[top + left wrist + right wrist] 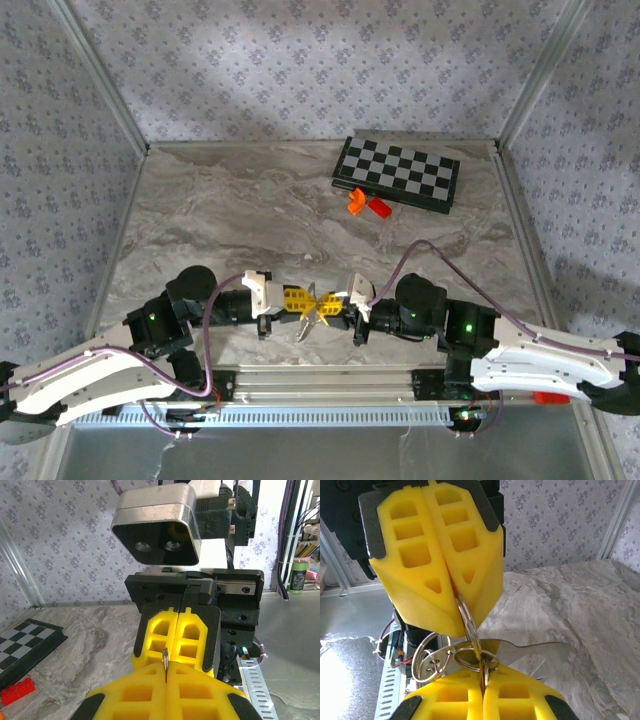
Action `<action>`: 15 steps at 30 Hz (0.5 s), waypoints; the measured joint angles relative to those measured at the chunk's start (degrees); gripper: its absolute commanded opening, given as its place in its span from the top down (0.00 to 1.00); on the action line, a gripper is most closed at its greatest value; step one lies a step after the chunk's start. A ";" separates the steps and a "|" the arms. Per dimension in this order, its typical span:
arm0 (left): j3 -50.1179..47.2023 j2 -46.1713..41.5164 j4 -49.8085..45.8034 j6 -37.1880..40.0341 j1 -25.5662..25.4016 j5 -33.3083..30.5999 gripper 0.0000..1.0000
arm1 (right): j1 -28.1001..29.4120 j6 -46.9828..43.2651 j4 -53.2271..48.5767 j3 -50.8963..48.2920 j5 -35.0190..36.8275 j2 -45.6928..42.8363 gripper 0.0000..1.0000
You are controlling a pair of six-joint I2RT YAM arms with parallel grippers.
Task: Put the keys on the keyring
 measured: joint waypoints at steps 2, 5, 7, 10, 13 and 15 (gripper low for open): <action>-0.02 0.00 -0.04 0.00 0.00 -0.04 1.00 | 0.02 -0.09 -0.55 0.00 0.28 -0.02 1.00; -0.04 0.02 -0.33 0.00 0.00 -0.24 1.00 | 0.17 -0.39 -1.42 0.04 0.68 -0.26 1.00; -0.04 0.02 -0.46 0.02 0.00 -0.26 1.00 | 0.35 -1.03 -2.27 0.37 0.94 -0.39 1.00; -0.04 0.02 -0.52 0.02 0.00 -0.26 1.00 | 0.52 -1.84 -3.69 1.29 1.51 -0.39 1.00; -0.04 0.02 -0.85 0.02 0.00 -0.26 1.00 | 0.52 -2.51 -4.31 1.88 1.60 -0.39 1.00; -0.04 0.09 -1.18 0.02 0.00 -0.24 1.00 | 0.55 -2.91 -4.57 2.08 1.79 -0.39 1.00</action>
